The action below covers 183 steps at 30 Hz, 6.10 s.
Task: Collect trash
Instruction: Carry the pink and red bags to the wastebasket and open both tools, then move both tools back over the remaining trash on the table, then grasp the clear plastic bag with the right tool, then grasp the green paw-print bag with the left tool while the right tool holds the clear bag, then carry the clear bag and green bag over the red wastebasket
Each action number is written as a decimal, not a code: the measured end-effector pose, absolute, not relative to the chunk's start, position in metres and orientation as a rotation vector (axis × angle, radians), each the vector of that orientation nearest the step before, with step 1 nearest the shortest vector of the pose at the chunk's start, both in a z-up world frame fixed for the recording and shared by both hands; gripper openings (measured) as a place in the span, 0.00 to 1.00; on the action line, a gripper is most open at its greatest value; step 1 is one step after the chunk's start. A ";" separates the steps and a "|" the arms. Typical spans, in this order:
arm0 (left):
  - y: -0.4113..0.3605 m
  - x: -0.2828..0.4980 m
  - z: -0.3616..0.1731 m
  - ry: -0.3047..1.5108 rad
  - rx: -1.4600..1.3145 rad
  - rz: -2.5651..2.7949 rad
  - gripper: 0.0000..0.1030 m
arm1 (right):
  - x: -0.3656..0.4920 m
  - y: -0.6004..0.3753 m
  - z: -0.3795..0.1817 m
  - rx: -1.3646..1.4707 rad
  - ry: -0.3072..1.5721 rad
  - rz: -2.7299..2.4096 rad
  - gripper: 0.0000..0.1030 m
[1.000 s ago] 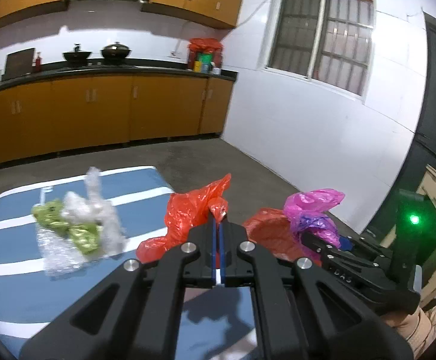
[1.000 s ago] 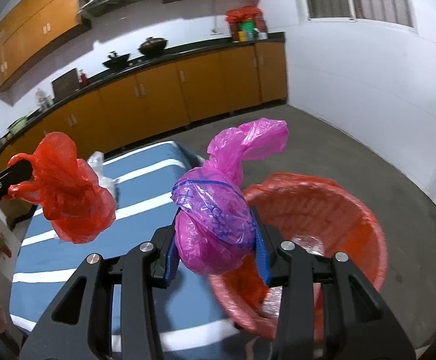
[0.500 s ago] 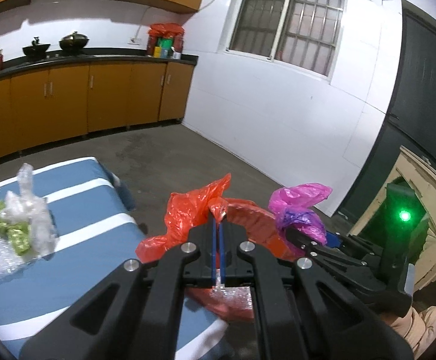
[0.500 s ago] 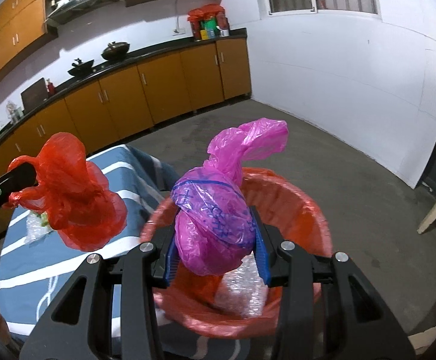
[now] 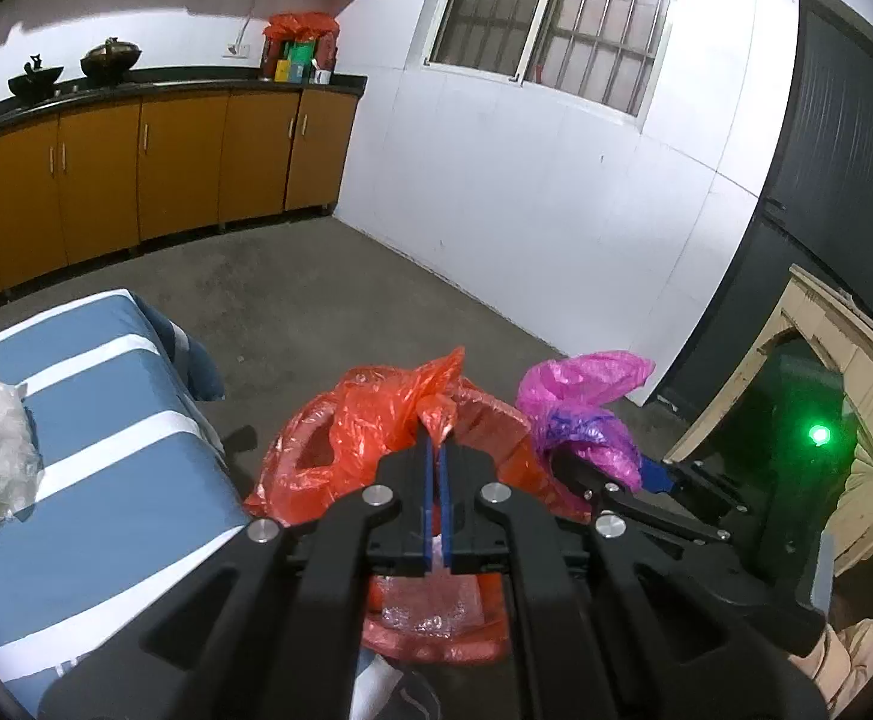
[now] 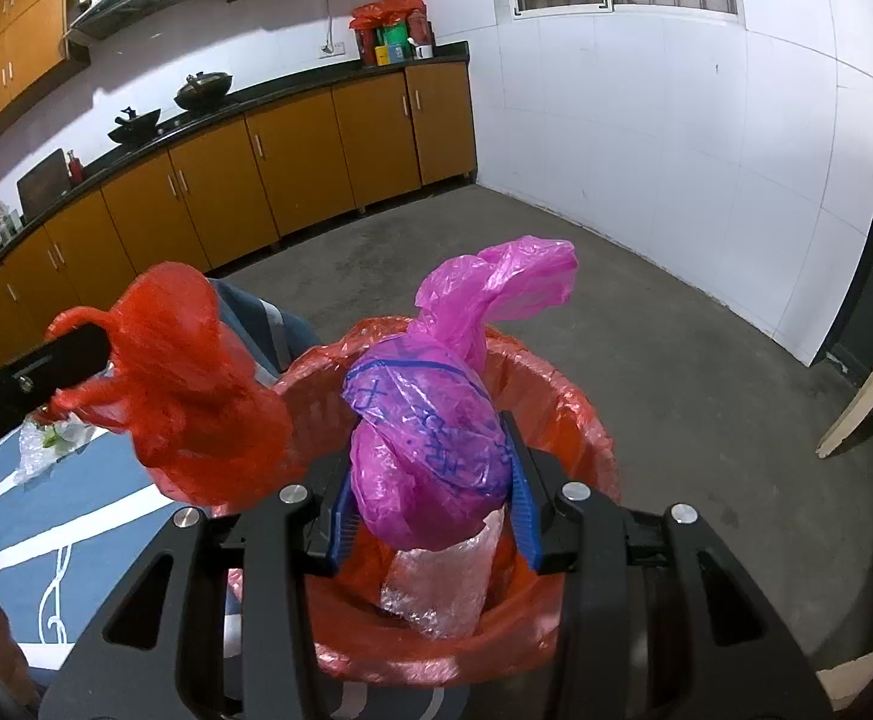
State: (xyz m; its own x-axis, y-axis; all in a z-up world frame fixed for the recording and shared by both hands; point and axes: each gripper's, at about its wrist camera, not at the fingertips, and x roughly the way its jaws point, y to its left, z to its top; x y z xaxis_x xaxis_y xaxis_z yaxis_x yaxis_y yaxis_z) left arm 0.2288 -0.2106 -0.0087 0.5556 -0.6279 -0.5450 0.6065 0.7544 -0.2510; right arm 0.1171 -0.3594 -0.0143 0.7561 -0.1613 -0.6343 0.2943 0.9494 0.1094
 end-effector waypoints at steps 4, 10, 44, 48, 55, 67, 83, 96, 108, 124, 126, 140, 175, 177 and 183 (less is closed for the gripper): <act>-0.213 0.235 -0.019 0.685 -0.033 -0.728 0.09 | 0.118 -0.361 -0.018 0.214 0.669 -0.245 0.44; -0.209 0.244 -0.033 0.726 -0.055 -0.712 0.23 | 0.114 -0.360 -0.025 0.222 0.683 -0.246 0.50; 0.033 0.230 -0.063 0.639 -0.068 0.038 0.83 | 0.159 -0.232 0.003 -0.056 0.551 -0.142 0.88; 0.074 0.229 -0.070 0.645 -0.081 0.132 0.84 | 0.182 -0.193 0.000 -0.070 0.562 -0.058 0.88; 0.145 0.230 -0.082 0.657 -0.145 0.241 0.84 | 0.231 -0.121 -0.013 -0.083 0.594 0.098 0.84; 0.208 0.230 -0.096 0.662 -0.207 0.299 0.83 | 0.322 -0.037 -0.050 -0.099 0.710 0.231 0.61; 0.213 0.253 -0.102 0.679 -0.233 0.234 0.79 | 0.345 -0.031 -0.091 -0.142 0.850 0.219 0.42; 0.175 0.282 -0.094 0.680 -0.216 0.120 0.73 | 0.318 -0.067 -0.092 -0.128 0.853 0.194 0.34; 0.140 0.366 -0.100 0.761 -0.255 0.042 0.53 | 0.306 -0.087 -0.093 -0.067 0.852 0.190 0.33; 0.118 0.403 -0.126 0.850 -0.201 0.075 0.25 | 0.306 -0.098 -0.094 -0.025 0.850 0.201 0.34; 0.119 0.400 -0.126 0.839 -0.202 0.067 0.22 | 0.305 -0.099 -0.093 -0.026 0.849 0.199 0.34; 0.140 0.333 -0.090 0.738 -0.253 0.001 0.18 | 0.279 -0.106 -0.069 0.001 0.804 0.203 0.34; 0.015 0.232 -0.022 0.659 -0.072 -0.261 0.18 | 0.164 -0.228 -0.020 0.143 0.683 -0.011 0.33; 0.003 0.231 -0.023 0.660 -0.062 -0.286 0.18 | 0.159 -0.238 -0.021 0.157 0.684 -0.032 0.33; -0.034 0.228 -0.027 0.662 -0.037 -0.375 0.18 | 0.147 -0.266 -0.025 0.201 0.691 -0.094 0.33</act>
